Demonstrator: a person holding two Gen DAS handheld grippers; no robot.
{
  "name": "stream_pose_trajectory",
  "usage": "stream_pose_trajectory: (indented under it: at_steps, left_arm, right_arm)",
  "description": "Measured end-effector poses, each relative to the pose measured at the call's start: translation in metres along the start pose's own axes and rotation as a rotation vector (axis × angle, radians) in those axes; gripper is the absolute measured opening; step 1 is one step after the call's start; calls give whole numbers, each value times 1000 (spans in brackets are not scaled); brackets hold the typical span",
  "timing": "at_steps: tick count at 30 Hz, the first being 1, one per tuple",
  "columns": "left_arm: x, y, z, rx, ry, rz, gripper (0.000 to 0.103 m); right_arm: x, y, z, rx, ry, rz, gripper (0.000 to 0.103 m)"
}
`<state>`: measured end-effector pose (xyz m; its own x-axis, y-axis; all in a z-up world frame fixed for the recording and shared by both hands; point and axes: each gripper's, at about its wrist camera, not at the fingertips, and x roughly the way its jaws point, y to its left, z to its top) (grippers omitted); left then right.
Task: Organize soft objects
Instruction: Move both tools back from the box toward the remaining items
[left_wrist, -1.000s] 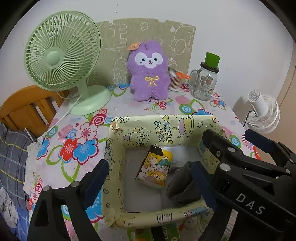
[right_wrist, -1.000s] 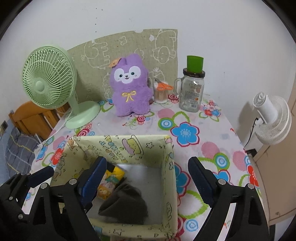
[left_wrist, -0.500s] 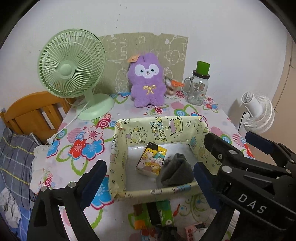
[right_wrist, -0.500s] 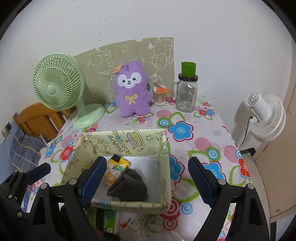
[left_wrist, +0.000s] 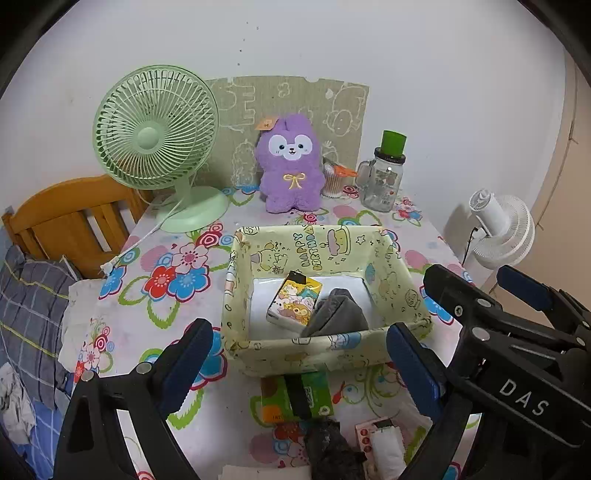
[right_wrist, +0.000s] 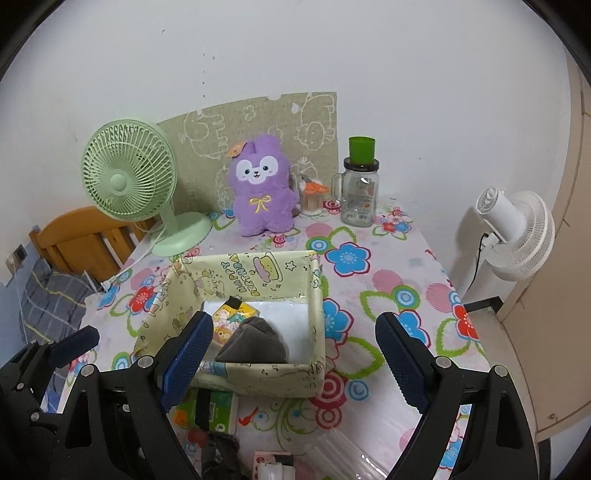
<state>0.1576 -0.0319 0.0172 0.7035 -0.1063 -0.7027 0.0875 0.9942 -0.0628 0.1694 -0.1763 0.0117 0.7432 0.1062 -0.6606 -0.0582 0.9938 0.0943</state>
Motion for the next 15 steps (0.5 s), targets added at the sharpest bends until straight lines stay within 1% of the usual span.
stream_pose_trajectory:
  at_steps: [9, 15]
  left_arm:
    - [-17, -3, -10, 1, -22, -5, 96]
    - [-24, -4, -20, -5, -24, -14, 96]
  right_arm:
    - [-23, -2, -9, 3, -39, -13, 91]
    - [-32, -5, -17, -8, -34, -16, 91]
